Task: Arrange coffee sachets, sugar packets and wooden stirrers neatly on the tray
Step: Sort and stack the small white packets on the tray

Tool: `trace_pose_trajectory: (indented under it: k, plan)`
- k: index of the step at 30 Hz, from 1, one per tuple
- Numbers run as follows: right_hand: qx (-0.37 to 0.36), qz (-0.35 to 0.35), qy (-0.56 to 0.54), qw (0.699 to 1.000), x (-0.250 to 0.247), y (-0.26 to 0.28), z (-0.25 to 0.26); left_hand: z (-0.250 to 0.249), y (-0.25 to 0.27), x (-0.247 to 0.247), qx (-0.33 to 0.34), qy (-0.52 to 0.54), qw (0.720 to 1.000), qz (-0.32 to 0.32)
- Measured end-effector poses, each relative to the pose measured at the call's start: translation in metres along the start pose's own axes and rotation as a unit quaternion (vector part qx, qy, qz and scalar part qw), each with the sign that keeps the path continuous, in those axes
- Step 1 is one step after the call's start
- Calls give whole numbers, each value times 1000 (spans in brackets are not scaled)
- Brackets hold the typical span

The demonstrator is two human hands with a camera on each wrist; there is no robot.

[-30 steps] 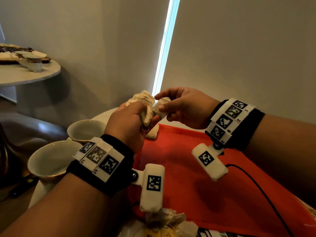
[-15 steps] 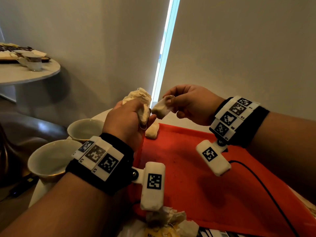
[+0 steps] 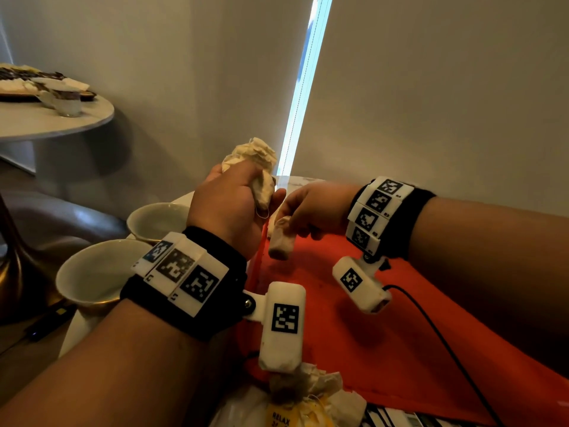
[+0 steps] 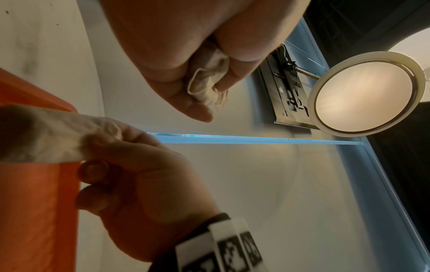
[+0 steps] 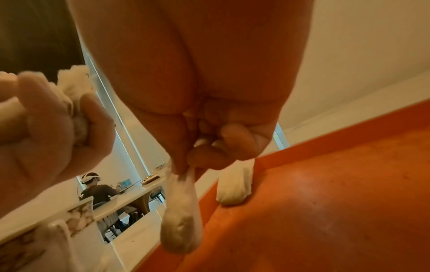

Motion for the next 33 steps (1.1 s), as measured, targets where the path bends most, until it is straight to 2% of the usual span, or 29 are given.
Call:
trace_pose_trajectory:
  k: [6,14,16,19,24,26,29,31,33]
  plan:
    - [24,-34,76,996,9,-20,3,2,-3,-1,-18,12,1000,7]
    - [37,-74,75,994,6,-33,-1,3,-10,-6,-2,-35,999,13]
    - [37,-71,93,992,6,-34,-1,2,-7,-4,36,-34,998,27]
    - [30,-74,31,996,7,-33,-2,2,-4,-2,61,-26,997,42]
    - [9,-167,24,986,-5,-21,-2,5,-11,-5,4,-30,999,26]
    - [9,-139,-25,990,-3,-17,-2,6,-11,-5,12,-24,999,32]
    - [28,-18,-69,997,13,-17,0,5,-8,-4,46,-31,997,44]
    - [62,73,-94,991,26,-14,1,5,-7,-3,48,-28,997,44]
    - [65,81,-63,993,30,-15,2,4,-6,-1,41,-27,998,43]
Point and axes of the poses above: each hand's wrist, its own y-axis away from the middle knuckle, its own x-axis out of the palm, z = x × y, the point moved 3 cm from there along -y, towards the middle knuckle, and after that the axes turned 1 degree about x, right-handed, at the moved point
